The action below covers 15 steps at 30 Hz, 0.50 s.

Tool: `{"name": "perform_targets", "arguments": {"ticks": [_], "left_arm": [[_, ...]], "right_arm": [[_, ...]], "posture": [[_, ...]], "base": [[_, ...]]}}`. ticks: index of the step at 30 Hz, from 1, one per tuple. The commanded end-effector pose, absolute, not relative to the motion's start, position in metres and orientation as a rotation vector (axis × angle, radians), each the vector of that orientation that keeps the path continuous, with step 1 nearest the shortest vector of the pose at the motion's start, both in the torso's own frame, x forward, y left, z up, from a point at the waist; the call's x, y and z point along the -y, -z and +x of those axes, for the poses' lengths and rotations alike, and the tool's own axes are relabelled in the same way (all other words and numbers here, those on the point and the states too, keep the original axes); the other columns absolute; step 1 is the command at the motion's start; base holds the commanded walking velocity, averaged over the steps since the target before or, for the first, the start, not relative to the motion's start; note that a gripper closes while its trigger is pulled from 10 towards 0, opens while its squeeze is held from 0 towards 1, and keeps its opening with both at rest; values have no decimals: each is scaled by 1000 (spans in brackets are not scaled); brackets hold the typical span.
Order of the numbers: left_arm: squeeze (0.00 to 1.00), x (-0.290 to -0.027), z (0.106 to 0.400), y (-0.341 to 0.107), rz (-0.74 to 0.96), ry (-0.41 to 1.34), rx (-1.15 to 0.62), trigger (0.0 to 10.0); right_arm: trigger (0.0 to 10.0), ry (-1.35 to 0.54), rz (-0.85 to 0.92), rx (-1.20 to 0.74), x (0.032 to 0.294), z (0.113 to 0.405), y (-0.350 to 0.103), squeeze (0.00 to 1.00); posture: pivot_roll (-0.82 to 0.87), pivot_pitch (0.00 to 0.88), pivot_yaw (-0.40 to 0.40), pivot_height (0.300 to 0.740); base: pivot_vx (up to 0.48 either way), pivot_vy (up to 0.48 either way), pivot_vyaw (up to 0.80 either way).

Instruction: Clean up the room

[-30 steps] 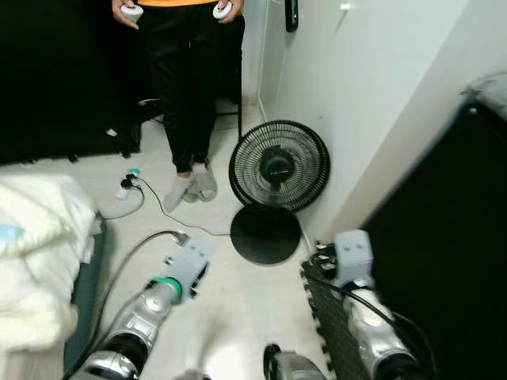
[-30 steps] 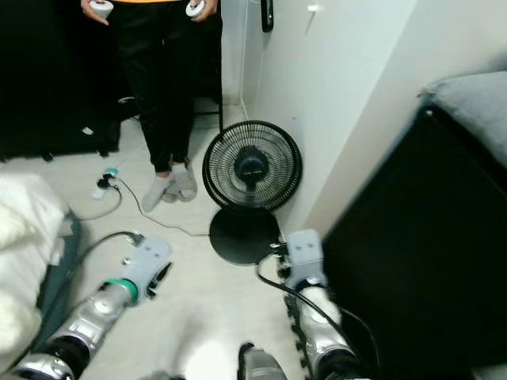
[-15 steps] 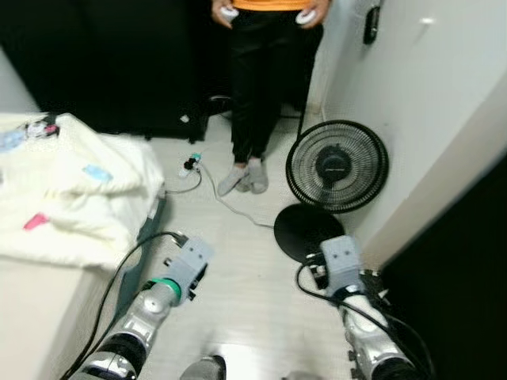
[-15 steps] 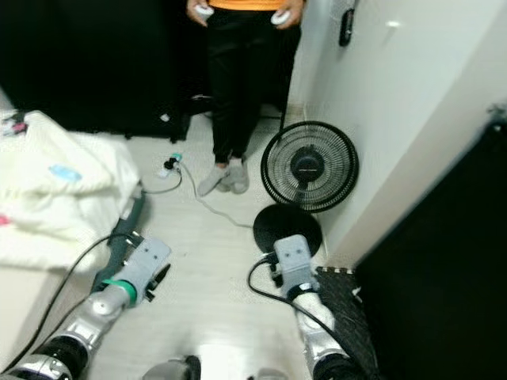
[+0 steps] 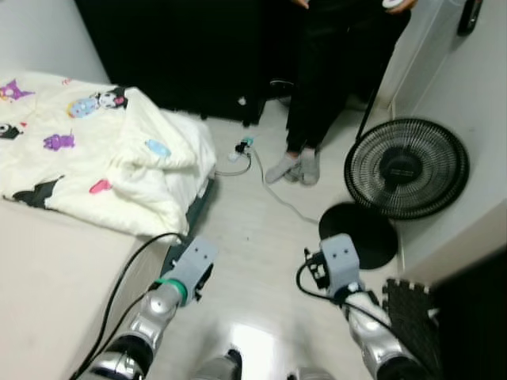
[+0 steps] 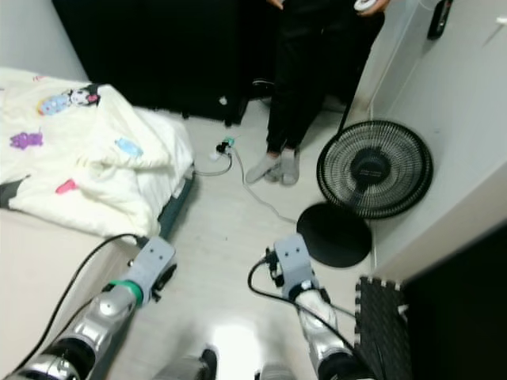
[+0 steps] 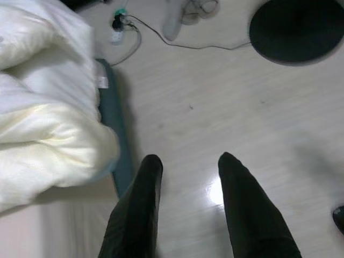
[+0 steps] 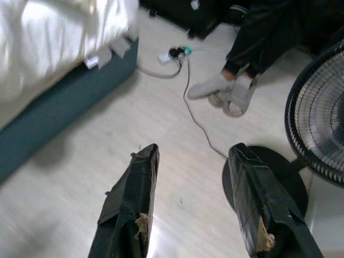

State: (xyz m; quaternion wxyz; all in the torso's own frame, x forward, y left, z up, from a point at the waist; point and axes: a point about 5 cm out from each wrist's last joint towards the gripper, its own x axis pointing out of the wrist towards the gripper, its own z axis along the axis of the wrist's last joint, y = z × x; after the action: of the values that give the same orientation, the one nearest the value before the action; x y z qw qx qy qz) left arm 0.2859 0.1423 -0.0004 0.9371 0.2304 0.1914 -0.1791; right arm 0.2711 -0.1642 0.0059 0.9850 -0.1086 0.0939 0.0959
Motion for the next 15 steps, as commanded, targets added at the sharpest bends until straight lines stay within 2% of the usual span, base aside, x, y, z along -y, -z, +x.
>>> {"name": "perform_targets", "arguments": {"ticks": [1,15], "left_arm": [[0,-150,279,8,483,363,-435,10000],[0,-150,279,8,482,366,-436,10000]], "right_arm": [[10000,-209,-211,-213,159,266,0,0],[10000,-207,-208,-213,159,266,0,0]], "posture": [[-57,0,54,740],[-57,0,53,740]], "base": [[0,0,744],[0,0,749]]}}
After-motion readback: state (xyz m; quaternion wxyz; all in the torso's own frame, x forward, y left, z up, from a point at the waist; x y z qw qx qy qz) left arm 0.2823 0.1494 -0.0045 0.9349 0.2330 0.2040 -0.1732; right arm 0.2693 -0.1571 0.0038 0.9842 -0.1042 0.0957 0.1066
